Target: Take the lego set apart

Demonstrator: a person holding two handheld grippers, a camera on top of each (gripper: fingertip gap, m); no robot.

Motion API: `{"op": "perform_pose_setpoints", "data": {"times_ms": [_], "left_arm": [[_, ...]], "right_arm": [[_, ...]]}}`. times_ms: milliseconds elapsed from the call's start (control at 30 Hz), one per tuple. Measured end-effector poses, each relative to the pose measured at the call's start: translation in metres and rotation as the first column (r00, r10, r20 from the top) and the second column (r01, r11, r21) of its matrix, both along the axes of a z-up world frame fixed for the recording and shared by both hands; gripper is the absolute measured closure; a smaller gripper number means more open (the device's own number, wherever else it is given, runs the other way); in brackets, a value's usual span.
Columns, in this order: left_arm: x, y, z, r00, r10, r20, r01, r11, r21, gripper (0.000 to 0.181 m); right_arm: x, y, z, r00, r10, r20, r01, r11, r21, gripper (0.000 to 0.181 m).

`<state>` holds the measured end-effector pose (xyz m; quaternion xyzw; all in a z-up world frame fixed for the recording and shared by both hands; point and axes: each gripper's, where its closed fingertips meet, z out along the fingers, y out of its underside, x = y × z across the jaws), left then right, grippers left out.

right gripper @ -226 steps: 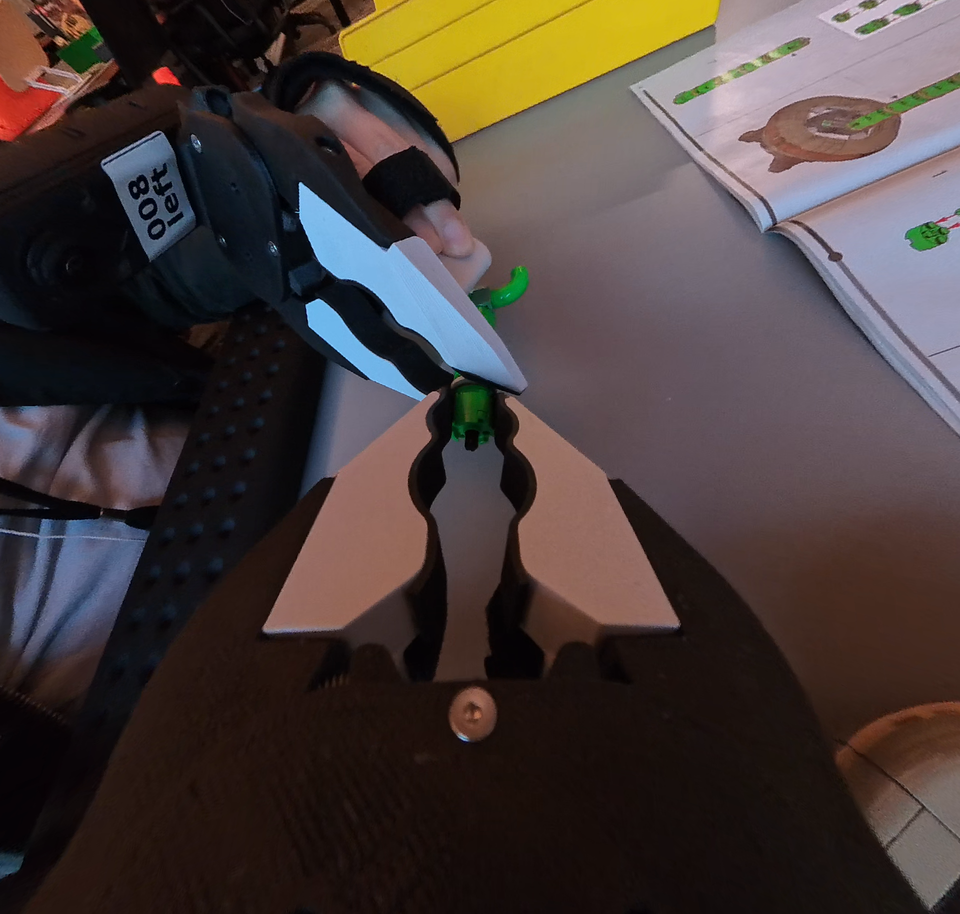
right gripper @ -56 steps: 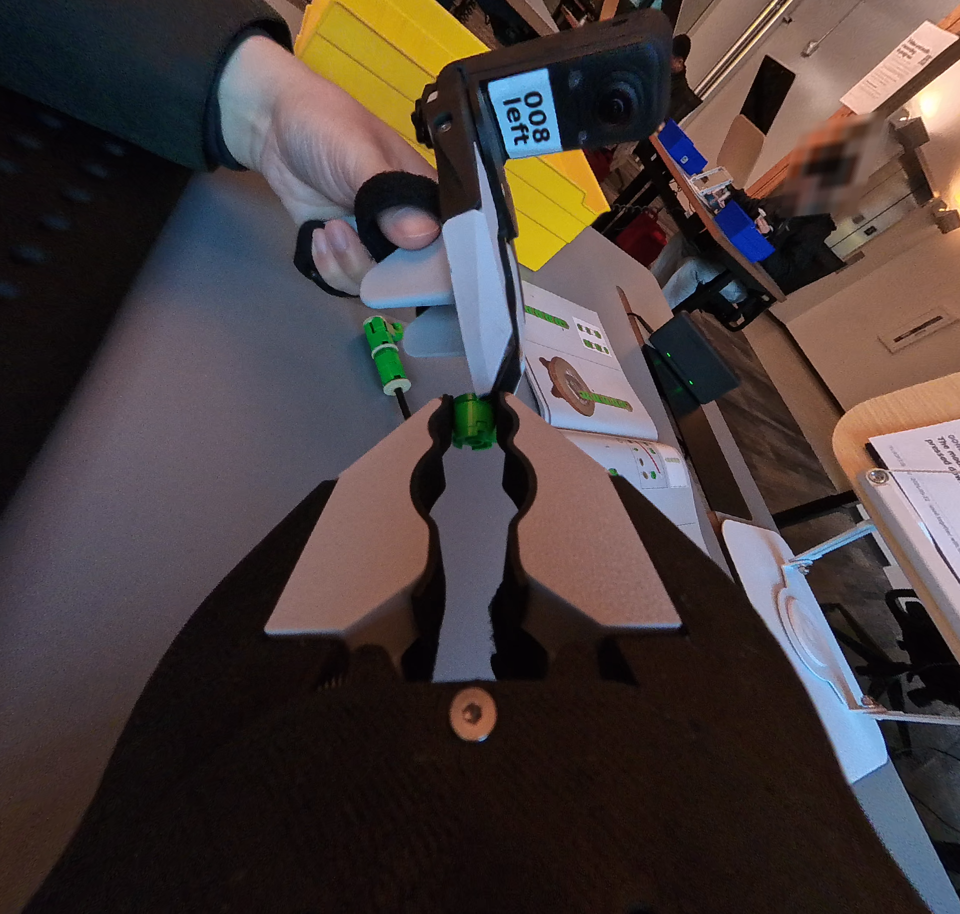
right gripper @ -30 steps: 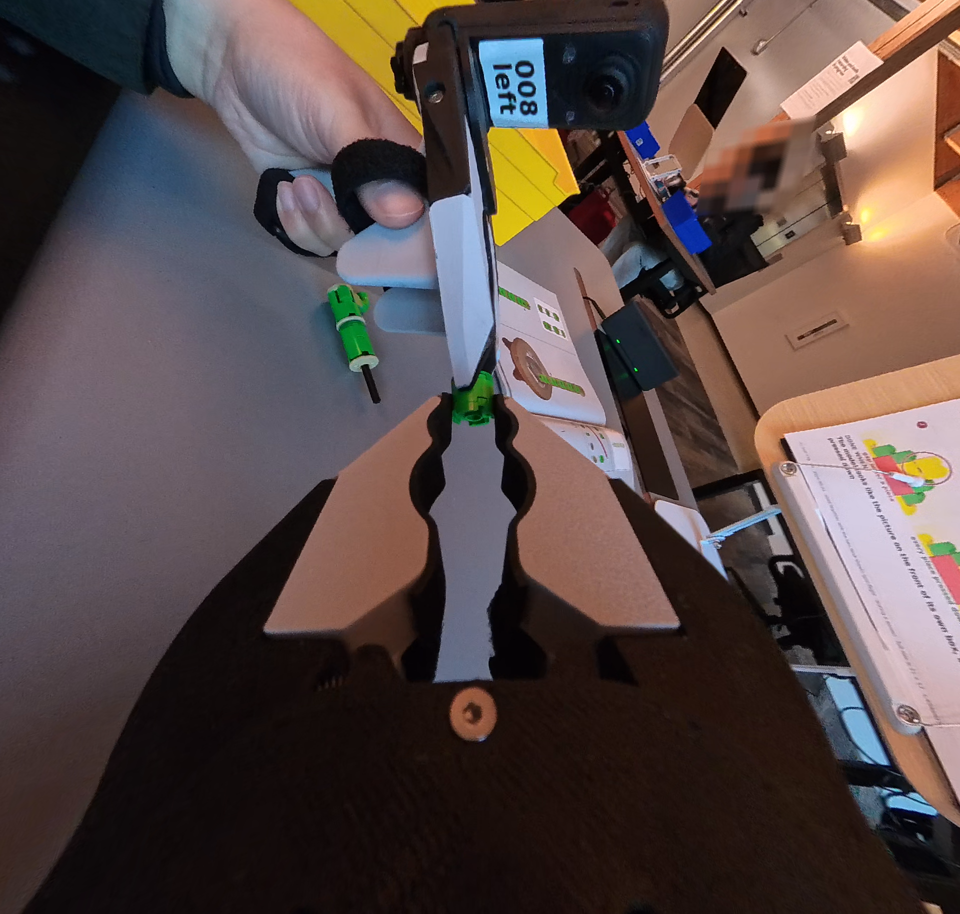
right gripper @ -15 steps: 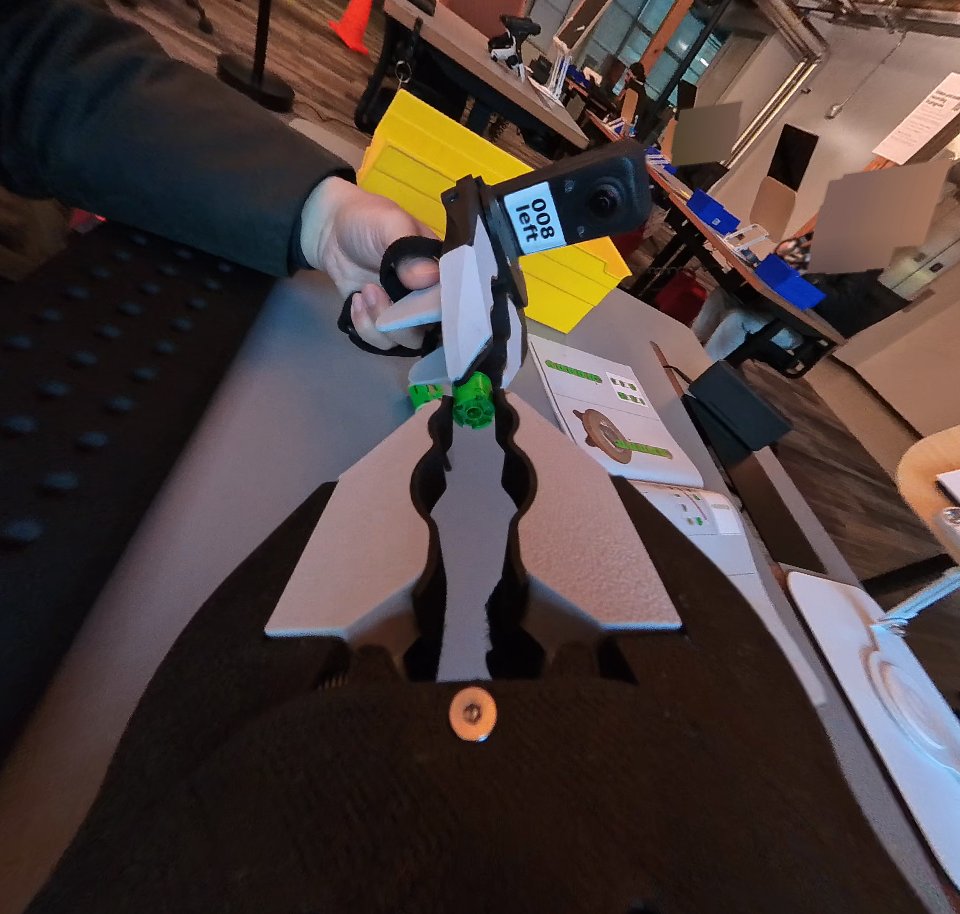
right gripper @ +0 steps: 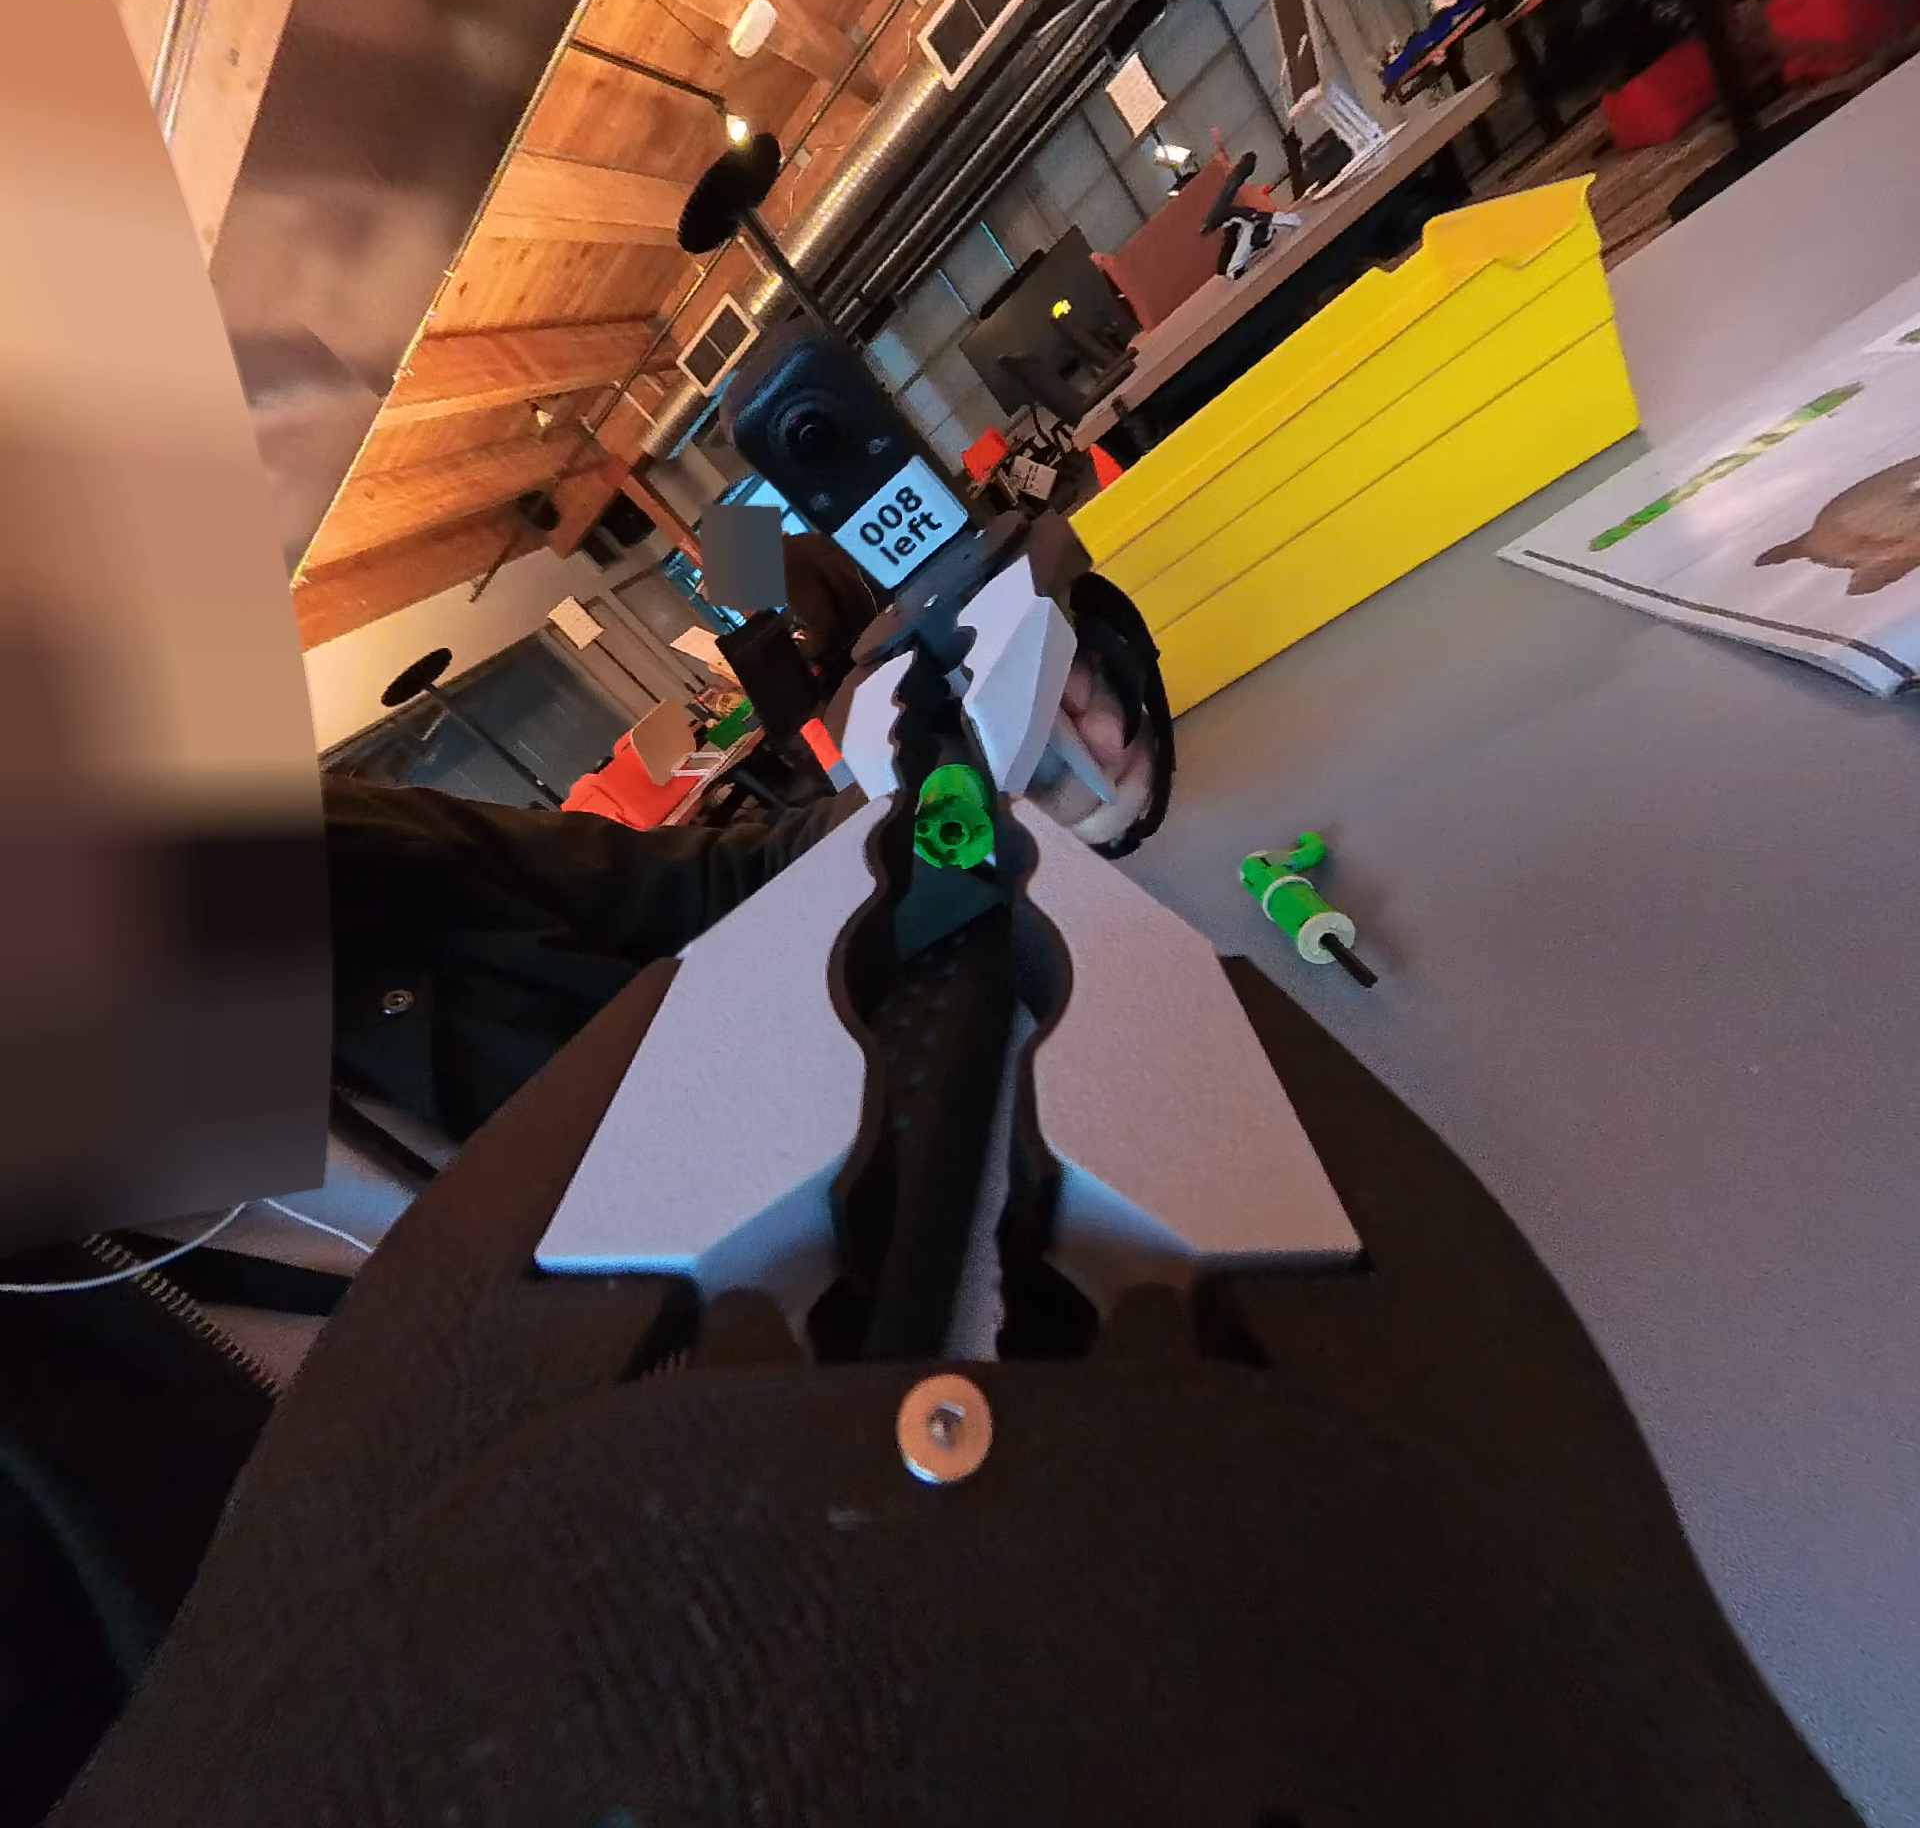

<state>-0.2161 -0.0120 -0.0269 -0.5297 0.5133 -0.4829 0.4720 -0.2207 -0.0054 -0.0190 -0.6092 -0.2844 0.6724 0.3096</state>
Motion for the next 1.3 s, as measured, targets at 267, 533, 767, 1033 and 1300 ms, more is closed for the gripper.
{"op": "perform_pose_setpoints", "data": {"times_ms": [267,533,767,1033,1300], "left_arm": [[-0.001,0.004,0.000,1.000,0.026,0.004,-0.026,1.000,-0.003,0.167],[0.000,0.003,-0.001,1.000,0.028,-0.003,-0.028,0.999,0.018,0.167],[0.000,0.003,-0.002,0.999,0.037,-0.018,-0.036,0.998,0.044,0.167],[-0.001,0.010,-0.004,0.971,0.236,-0.019,-0.205,0.876,0.436,0.153],[0.006,0.014,-0.037,0.927,0.336,-0.167,-0.155,0.747,0.646,0.166]], "right_arm": [[-0.002,0.000,-0.006,0.999,-0.005,0.035,0.004,1.000,0.021,0.169],[-0.002,0.000,-0.006,1.000,0.012,0.004,-0.012,0.999,-0.041,0.168],[-0.002,0.001,-0.007,0.999,-0.002,0.040,0.003,1.000,-0.027,0.168],[-0.004,0.002,-0.017,0.997,0.018,0.072,-0.008,0.992,-0.127,0.168],[-0.008,0.002,-0.034,0.987,0.032,0.158,-0.005,0.986,-0.168,0.168]]}}
